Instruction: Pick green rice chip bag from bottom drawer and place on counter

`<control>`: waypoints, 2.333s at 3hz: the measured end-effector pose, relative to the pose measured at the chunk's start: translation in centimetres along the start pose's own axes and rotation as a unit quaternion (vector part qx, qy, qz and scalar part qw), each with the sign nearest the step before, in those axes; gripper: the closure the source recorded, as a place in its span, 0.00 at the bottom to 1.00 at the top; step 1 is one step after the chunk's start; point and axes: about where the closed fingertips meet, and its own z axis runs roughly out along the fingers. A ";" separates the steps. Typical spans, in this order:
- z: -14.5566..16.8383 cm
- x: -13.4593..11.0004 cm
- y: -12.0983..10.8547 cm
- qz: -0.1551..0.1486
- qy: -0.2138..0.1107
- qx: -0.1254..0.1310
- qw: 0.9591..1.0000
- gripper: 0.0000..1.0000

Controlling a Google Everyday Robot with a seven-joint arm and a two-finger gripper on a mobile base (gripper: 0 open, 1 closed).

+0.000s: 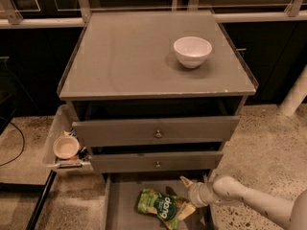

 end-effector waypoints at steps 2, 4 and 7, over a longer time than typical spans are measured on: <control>2.7 0.7 0.3 0.004 -0.006 -0.013 1.000 0.00; 9.4 2.4 1.1 -0.022 -0.002 -0.014 1.000 0.00; 14.0 3.5 1.3 -0.033 -0.021 -0.010 0.999 0.18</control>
Offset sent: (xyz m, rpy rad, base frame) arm 0.0068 0.0319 -0.0649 0.0420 0.0527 0.0285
